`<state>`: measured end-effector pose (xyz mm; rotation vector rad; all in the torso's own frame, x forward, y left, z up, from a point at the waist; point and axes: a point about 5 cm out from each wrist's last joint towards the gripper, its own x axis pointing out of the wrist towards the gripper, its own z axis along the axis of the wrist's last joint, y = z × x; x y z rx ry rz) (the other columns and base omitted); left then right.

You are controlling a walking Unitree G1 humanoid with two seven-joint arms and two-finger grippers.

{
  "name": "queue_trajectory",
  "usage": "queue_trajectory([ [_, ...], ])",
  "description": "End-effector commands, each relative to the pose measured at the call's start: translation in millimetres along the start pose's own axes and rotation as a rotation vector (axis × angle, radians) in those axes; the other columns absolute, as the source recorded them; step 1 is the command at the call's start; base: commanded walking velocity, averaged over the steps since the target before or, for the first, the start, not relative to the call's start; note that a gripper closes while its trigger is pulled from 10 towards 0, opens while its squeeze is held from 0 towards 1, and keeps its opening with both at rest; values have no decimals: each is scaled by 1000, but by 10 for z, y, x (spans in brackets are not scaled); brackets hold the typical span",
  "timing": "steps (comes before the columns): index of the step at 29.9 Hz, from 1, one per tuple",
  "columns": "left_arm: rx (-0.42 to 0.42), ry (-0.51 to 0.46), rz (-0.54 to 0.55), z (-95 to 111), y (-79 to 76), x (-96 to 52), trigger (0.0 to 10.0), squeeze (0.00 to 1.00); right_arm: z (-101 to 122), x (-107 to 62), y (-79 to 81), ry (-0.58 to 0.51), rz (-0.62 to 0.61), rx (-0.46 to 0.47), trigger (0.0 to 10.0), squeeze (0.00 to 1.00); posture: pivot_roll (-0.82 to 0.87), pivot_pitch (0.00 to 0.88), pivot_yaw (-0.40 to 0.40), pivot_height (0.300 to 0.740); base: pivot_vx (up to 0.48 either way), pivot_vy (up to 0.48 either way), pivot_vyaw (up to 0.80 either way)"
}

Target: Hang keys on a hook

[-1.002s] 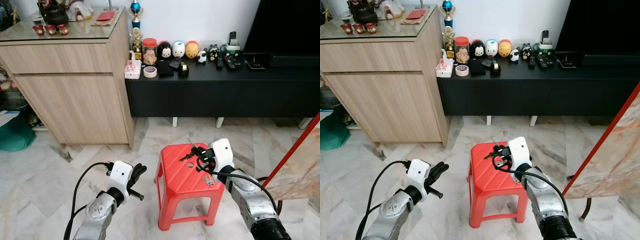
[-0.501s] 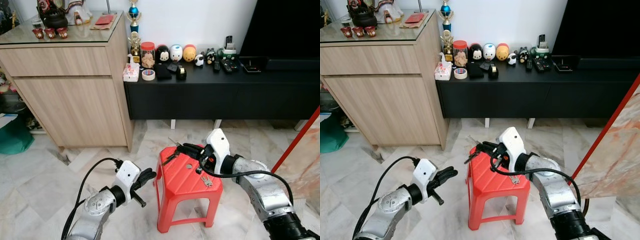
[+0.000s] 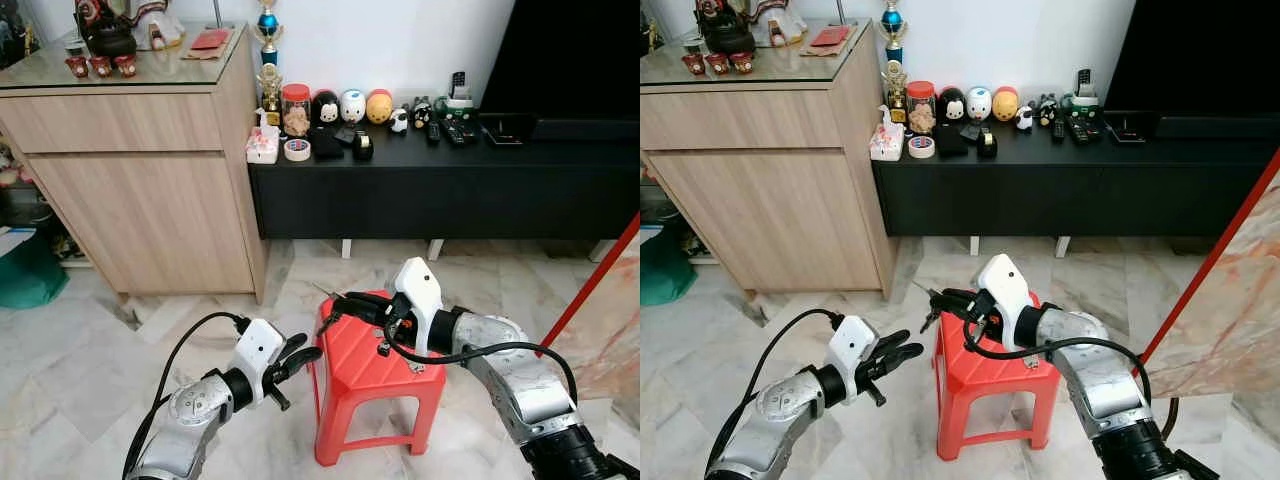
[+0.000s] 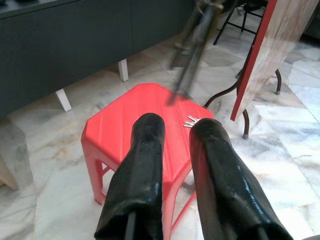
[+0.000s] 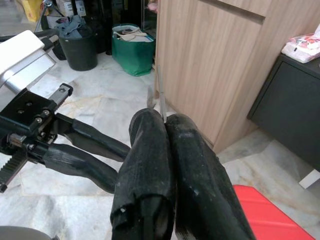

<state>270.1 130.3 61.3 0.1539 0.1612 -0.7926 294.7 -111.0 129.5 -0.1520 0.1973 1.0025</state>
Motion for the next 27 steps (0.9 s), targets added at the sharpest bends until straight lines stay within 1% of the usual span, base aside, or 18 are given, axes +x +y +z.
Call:
queue_trajectory([
  [1,13,-17,-9,64,5,23,10000,1000,64,26,27,-9,-2,-18,10000,0,12,0,-27,740,0,0,0],
  [6,16,-13,-6,59,10,29,10000,1000,108,51,35,-20,-10,-13,10000,0,11,0,-29,740,0,0,0],
  [12,2,-21,13,72,19,53,10000,1000,188,55,50,-61,-10,7,10000,0,10,0,-32,740,0,0,0],
  [13,4,-23,20,79,22,59,10000,514,214,51,53,-76,-10,24,10000,0,10,0,-34,740,0,0,0],
  [14,0,-23,20,79,21,61,10000,0,225,49,61,-77,-6,22,10000,0,10,0,-34,740,0,0,0],
  [27,-9,-37,41,103,27,87,10000,0,231,53,114,-72,8,27,10000,0,12,0,-34,740,0,0,0],
])
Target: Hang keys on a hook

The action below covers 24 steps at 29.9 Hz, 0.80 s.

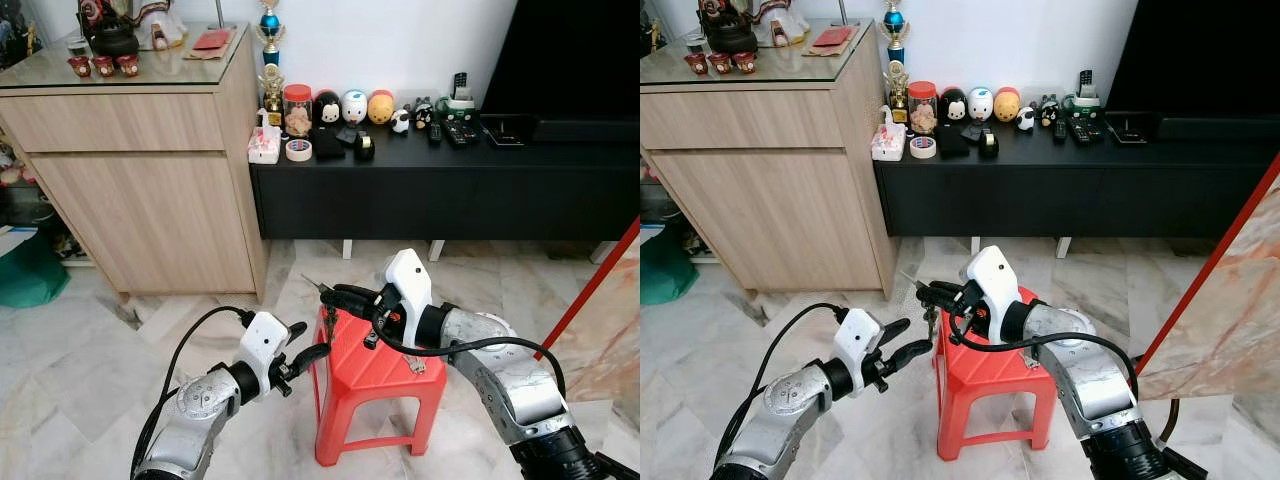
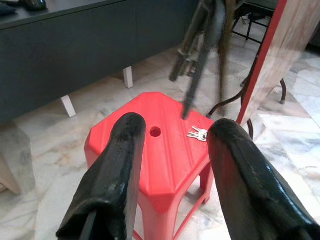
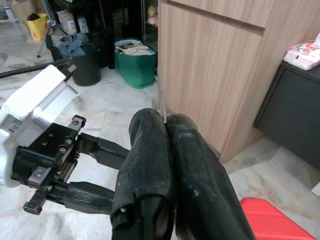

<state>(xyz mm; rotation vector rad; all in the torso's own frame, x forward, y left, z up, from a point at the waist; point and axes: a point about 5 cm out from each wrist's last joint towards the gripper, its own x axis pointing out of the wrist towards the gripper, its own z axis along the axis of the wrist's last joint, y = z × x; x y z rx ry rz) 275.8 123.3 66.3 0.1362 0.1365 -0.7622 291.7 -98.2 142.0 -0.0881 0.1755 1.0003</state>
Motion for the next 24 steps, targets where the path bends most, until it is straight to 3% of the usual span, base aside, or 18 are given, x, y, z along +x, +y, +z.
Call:
queue_trajectory([
  [1,-1,-11,12,38,32,12,10000,0,93,-6,31,-26,9,-18,10000,0,11,0,-33,740,0,0,0],
  [24,-18,-26,4,65,5,70,10000,0,103,-2,34,-26,10,-20,10000,0,11,0,-38,740,0,0,0],
])
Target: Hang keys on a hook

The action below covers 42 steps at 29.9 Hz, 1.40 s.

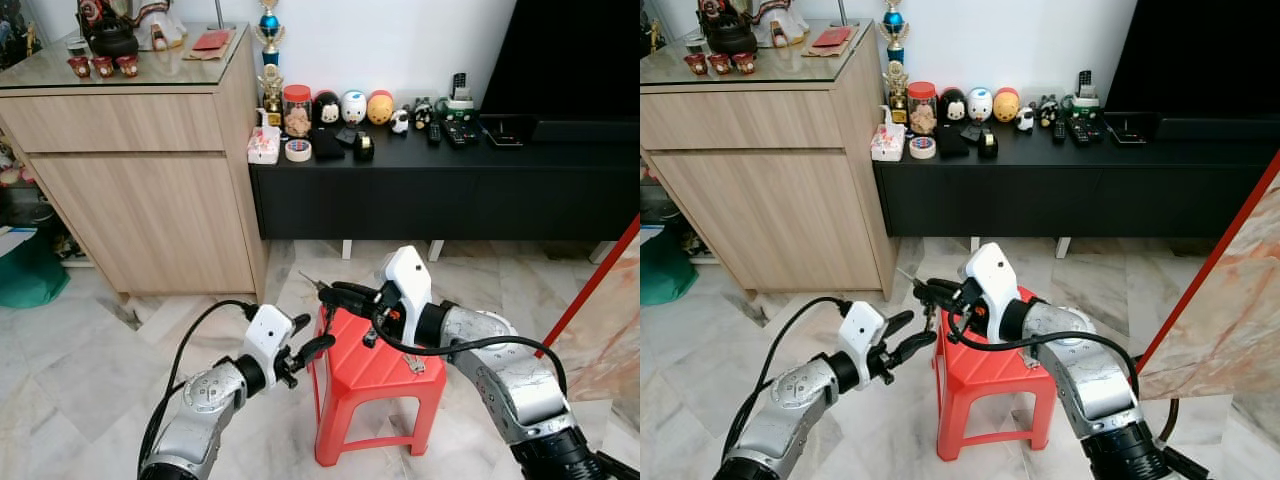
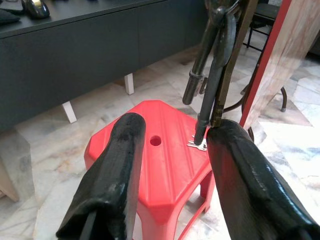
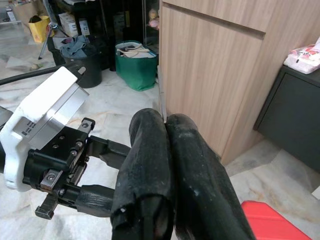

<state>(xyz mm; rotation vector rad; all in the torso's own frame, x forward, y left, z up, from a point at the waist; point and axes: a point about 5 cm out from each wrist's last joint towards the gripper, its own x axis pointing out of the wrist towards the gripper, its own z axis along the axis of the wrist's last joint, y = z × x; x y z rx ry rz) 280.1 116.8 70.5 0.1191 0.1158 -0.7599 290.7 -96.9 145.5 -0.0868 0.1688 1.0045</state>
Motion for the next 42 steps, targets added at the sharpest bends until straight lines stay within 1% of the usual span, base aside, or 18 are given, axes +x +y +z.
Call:
queue_trajectory([
  [1,-9,-1,-1,12,17,4,10000,0,75,3,19,-21,7,-19,10000,0,11,0,-38,740,0,0,0],
  [20,-33,-43,-31,85,-10,16,10000,0,148,46,33,-60,23,-19,10000,0,17,0,-39,740,0,0,0],
  [25,-46,-60,-54,105,-41,16,10000,0,158,51,36,-69,28,-21,10000,0,18,0,-41,740,0,0,0],
  [36,-50,-62,-66,121,-55,24,10000,0,183,73,54,-81,41,-24,10000,0,20,0,-41,740,0,0,0],
  [37,-52,-60,-65,118,-56,23,9059,0,181,73,55,-82,41,-24,10000,0,20,0,-41,740,0,0,0],
  [38,-52,-59,-64,118,-55,23,7176,0,181,73,55,-82,41,-24,10000,0,20,0,-41,740,0,0,0],
  [39,-52,-59,-64,117,-55,23,7176,0,181,73,55,-82,41,-24,10000,0,20,0,-41,740,0,0,0],
  [40,-53,-58,-63,116,-52,23,2824,0,180,74,56,-82,41,-24,10000,0,20,0,-41,740,0,0,0],
  [41,-53,-58,-63,116,-52,23,2824,0,180,74,56,-82,41,-24,10000,0,20,0,-41,740,0,0,0],
  [42,-53,-59,-60,116,-48,24,1412,0,179,75,56,-81,42,-24,10000,0,20,0,-41,740,0,0,0],
])
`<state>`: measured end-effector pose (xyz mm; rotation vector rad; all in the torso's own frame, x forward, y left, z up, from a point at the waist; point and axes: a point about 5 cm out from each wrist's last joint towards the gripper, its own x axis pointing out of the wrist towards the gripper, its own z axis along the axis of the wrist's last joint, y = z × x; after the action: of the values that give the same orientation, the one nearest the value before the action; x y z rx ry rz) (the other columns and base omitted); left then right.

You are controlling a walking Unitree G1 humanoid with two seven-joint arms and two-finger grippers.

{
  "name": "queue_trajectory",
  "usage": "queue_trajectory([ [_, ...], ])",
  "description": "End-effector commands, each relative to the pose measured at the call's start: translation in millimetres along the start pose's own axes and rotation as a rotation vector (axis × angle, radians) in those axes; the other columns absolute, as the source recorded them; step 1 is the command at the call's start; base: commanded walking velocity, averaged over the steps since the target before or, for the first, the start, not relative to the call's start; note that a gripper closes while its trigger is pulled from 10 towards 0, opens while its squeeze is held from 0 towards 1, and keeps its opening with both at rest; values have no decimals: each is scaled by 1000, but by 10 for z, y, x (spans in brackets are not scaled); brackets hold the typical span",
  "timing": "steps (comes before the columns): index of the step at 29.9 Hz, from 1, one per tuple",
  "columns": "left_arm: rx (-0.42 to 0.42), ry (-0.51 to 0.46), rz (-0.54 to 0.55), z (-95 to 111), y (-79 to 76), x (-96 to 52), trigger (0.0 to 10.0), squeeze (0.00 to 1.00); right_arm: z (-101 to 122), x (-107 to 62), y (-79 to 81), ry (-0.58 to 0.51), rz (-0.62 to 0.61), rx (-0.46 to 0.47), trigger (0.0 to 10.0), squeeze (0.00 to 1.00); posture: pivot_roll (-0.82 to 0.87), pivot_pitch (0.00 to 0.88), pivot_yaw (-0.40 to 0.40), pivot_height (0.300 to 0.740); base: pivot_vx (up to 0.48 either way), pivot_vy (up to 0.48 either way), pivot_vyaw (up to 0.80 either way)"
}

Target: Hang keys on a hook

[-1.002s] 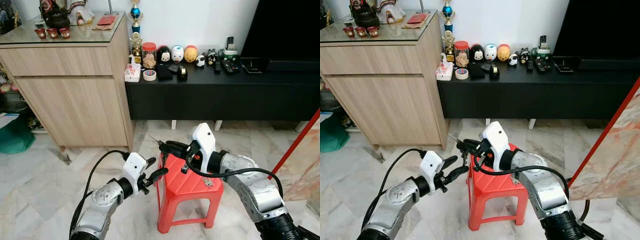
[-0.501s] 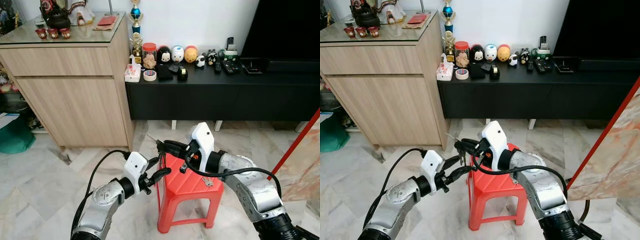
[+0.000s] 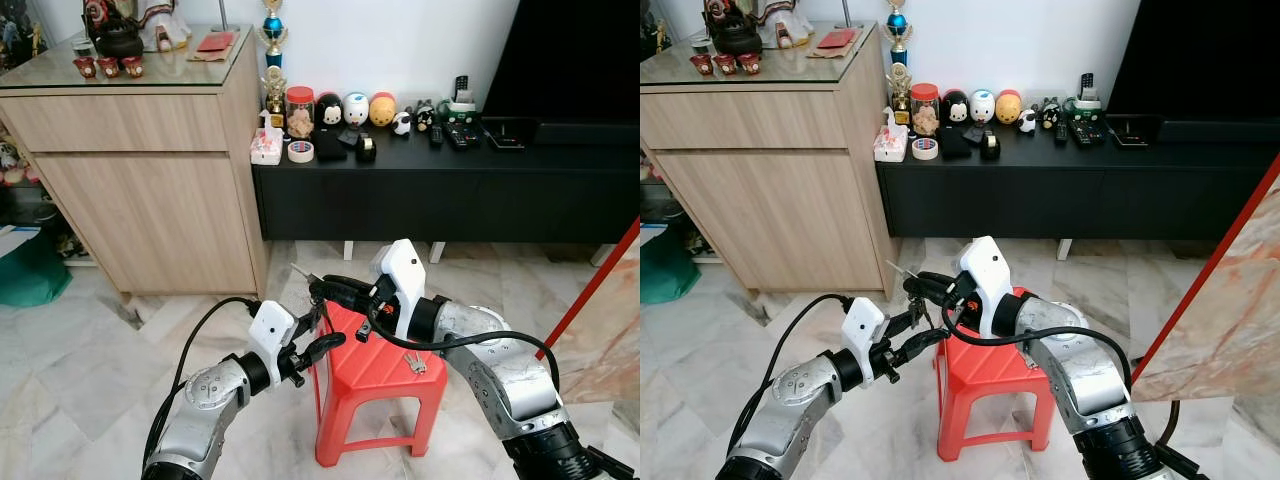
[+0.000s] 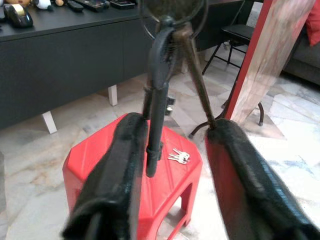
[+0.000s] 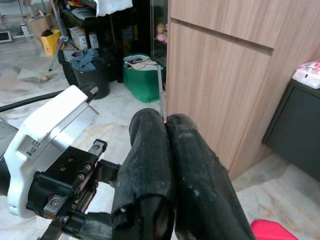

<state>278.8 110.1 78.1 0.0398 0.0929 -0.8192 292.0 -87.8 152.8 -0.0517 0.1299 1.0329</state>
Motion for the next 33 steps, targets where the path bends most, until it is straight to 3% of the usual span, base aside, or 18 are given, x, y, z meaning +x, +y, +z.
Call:
queue_trajectory([
  [1,6,-8,2,32,5,1,1137,0,93,11,20,-31,15,-32,10000,0,20,0,-41,740,0,0,0],
  [6,6,-10,6,34,9,3,1098,0,93,20,28,-33,18,-31,10000,0,20,0,-40,740,0,0,0],
  [7,6,-12,8,35,9,3,0,0,91,22,30,-34,19,-31,10000,0,20,0,-40,740,0,0,0],
  [28,3,-12,10,37,9,-5,0,0,66,4,20,-21,11,-32,10000,0,21,0,-41,740,0,0,0],
  [33,1,4,6,13,9,-29,0,0,-6,-64,-29,19,-18,-35,10000,0,21,0,-40,740,0,0,0],
])
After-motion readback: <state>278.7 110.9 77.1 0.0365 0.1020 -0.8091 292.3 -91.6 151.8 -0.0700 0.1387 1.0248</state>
